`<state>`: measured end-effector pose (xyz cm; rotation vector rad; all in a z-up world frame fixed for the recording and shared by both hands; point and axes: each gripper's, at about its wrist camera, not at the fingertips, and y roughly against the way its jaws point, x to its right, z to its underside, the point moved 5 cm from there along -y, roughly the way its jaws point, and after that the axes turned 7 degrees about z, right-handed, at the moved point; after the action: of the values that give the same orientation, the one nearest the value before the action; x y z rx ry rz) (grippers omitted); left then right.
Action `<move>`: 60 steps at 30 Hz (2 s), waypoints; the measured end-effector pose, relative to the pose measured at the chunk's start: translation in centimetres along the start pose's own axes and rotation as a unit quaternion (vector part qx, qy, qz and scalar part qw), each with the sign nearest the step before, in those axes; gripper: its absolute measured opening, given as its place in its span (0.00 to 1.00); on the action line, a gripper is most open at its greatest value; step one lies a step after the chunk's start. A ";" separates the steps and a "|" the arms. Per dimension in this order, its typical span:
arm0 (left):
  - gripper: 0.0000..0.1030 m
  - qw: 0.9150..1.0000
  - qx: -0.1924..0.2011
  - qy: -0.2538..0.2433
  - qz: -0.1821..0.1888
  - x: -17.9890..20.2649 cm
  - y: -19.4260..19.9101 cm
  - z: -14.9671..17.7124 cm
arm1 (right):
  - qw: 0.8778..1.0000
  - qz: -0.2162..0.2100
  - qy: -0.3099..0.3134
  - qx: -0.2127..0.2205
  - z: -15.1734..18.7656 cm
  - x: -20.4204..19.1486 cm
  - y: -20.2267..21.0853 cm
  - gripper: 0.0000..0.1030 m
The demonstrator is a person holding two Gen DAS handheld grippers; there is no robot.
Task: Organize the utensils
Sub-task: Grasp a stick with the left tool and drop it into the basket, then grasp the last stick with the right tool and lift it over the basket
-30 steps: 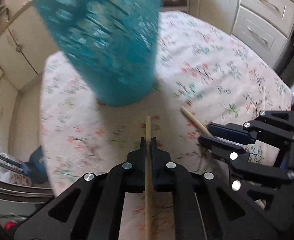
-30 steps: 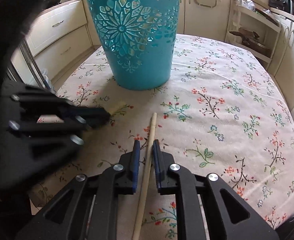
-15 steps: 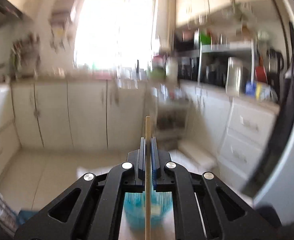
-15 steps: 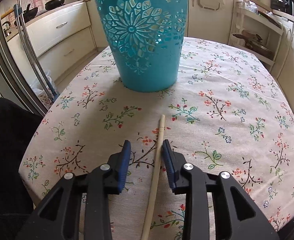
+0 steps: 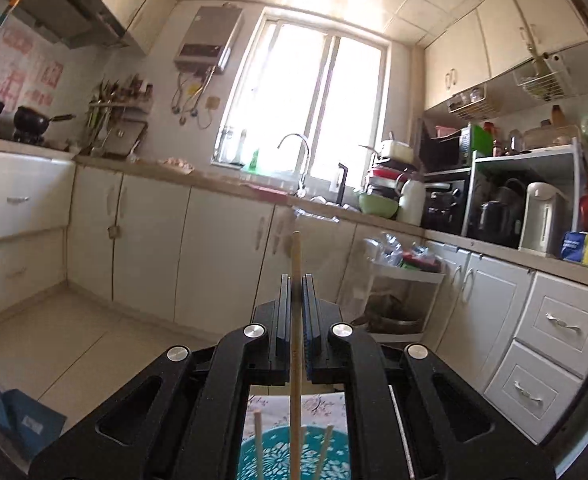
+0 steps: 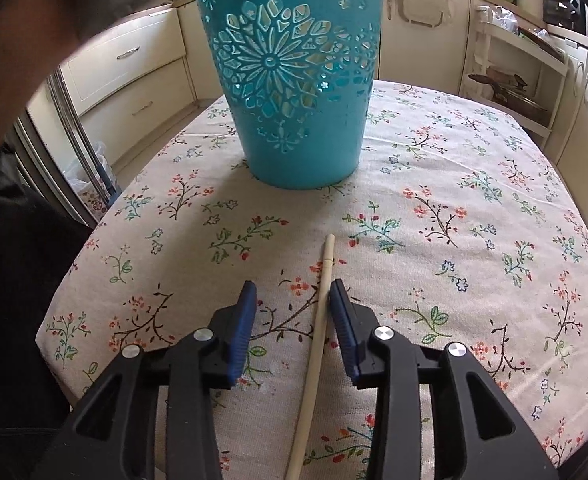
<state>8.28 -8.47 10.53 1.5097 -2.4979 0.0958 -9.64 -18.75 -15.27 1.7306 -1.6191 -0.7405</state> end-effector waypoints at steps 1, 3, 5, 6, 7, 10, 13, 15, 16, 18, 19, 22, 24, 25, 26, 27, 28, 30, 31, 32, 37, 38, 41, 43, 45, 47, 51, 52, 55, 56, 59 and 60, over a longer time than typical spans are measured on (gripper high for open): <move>0.05 1.000 -0.008 0.004 0.000 -0.2 -0.4 0.5 | 1.000 0.000 0.001 0.000 0.0 -0.1 0.0 0.39; 0.05 1.000 -0.024 0.008 -0.001 -1.0 -0.7 1.6 | 1.000 0.000 0.002 0.001 -0.1 -0.1 -0.1 0.39; 0.05 0.999 -0.037 0.009 -0.003 -1.7 -0.6 2.4 | 1.000 -0.001 0.001 0.000 -0.1 -0.1 -0.1 0.39; 0.05 0.999 -0.045 0.008 -0.003 -1.7 -0.7 2.8 | 1.000 -0.002 0.000 0.000 -0.1 -0.1 -0.1 0.39; 0.05 0.999 -0.050 0.004 -0.004 -1.9 -0.8 3.0 | 1.000 -0.003 0.000 0.000 -0.1 -0.1 -0.1 0.39; 0.05 0.998 -0.068 -0.014 -0.006 -1.8 -0.7 3.6 | 1.000 -0.004 0.000 -0.001 -0.1 -0.2 -0.1 0.39; 0.07 0.995 -0.090 -0.031 -0.012 -1.5 -0.6 4.2 | 1.000 -0.009 -0.002 -0.004 -0.1 0.0 0.0 0.39; 0.16 0.994 -0.100 -0.030 -0.018 -1.8 0.0 4.6 | 1.000 -0.013 -0.010 -0.008 0.0 0.3 0.1 0.39; 0.25 0.994 -0.102 -0.028 -0.021 -2.1 0.4 4.7 | 1.000 -0.015 -0.014 -0.009 0.0 0.5 0.1 0.39; 0.36 0.994 -0.103 -0.018 -0.028 -2.7 1.5 4.8 | 1.000 -0.015 -0.018 -0.012 -0.1 0.7 0.0 0.39; 0.39 0.994 -0.103 -0.014 -0.029 -3.0 1.9 4.8 | 1.000 -0.015 -0.018 -0.014 -0.1 0.7 0.0 0.39; 0.43 0.994 -0.109 -0.004 -0.031 -3.7 3.3 5.1 | 1.000 -0.007 -0.019 -0.019 -0.4 0.7 -0.3 0.35; 0.44 0.993 -0.116 0.001 -0.030 -4.2 3.9 5.4 | 1.000 0.005 -0.015 -0.025 -0.6 0.8 -0.5 0.31; 0.44 0.993 -0.118 0.002 -0.029 -4.4 4.1 5.5 | 0.999 0.008 -0.012 -0.029 -0.7 0.8 -0.6 0.28; 0.45 0.992 -0.120 0.004 -0.029 -4.5 4.3 5.6 | 0.999 0.015 -0.007 -0.032 -0.7 1.0 -0.6 0.24; 0.45 0.992 -0.122 0.006 -0.028 -4.7 4.6 5.7 | 0.999 0.019 -0.006 -0.034 -0.7 1.2 -0.6 0.17; 0.45 0.992 -0.123 0.007 -0.027 -4.7 4.8 5.6 | 0.999 0.017 -0.010 -0.037 -0.7 1.5 -0.7 0.13; 0.46 0.992 -0.125 0.012 -0.024 -4.9 5.1 5.7 | 0.999 0.018 -0.010 -0.043 -0.9 1.8 -0.8 0.10; 0.47 0.992 -0.125 0.012 -0.023 -4.8 5.2 5.7 | 0.999 0.020 -0.006 -0.045 -1.0 1.7 -0.9 0.10; 0.47 0.992 -0.126 0.011 -0.022 -4.8 5.2 5.8 | 0.999 0.028 0.007 -0.046 -1.2 1.5 -1.1 0.10; 0.47 0.991 -0.131 0.010 -0.019 -4.9 6.0 6.2 | 0.996 0.044 0.057 -0.047 -1.1 0.3 -0.9 0.06; 0.47 0.991 -0.133 0.010 -0.020 -5.0 6.3 6.3 | 0.997 0.040 0.051 -0.051 -1.0 0.6 -0.7 0.06; 0.47 0.991 -0.133 0.012 -0.024 -5.3 6.8 6.4 | 0.997 -0.063 -0.040 -0.022 -1.8 2.1 2.0 0.05; 0.47 0.991 -0.129 0.018 -0.030 -5.7 7.1 6.2 | 0.984 -0.138 -0.092 0.061 -4.3 3.0 6.1 0.06; 0.47 0.992 -0.114 0.025 -0.045 -6.1 7.4 5.9 | 0.961 -0.161 -0.132 0.179 -8.2 4.5 11.3 0.06; 0.47 0.993 -0.096 0.033 -0.059 -6.5 7.9 5.4 | 0.938 -0.156 -0.161 0.266 -11.3 5.6 14.8 0.06; 0.47 0.994 -0.059 0.044 -0.085 -7.4 9.1 4.6 | 0.879 -0.102 -0.222 0.410 -16.7 6.8 18.4 0.06; 0.47 0.993 -0.052 0.048 -0.089 -7.6 9.4 4.5 | 0.869 -0.095 -0.234 0.426 -17.6 6.9 18.1 0.06; 0.47 0.993 -0.048 0.057 -0.094 -8.2 9.6 4.3 | 0.855 -0.073 -0.269 0.438 -19.2 7.4 15.7 0.06; 0.47 0.993 -0.048 0.059 -0.094 -8.4 9.6 4.3 | 0.854 -0.065 -0.280 0.433 -19.7 7.5 14.4 0.06; 0.47 0.993 -0.052 0.060 -0.091 -8.5 9.5 4.3 | 0.867 -0.041 -0.276 0.412 -19.9 7.3 11.4 0.06; 0.47 0.993 -0.052 0.060 -0.090 -8.4 9.4 4.3 | 0.873 -0.037 -0.268 0.405 -19.3 6.9 10.7 0.06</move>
<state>3.17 2.52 5.05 1.6259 -2.2273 0.0249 -0.94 -24.46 5.45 2.2947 -2.5117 -0.6501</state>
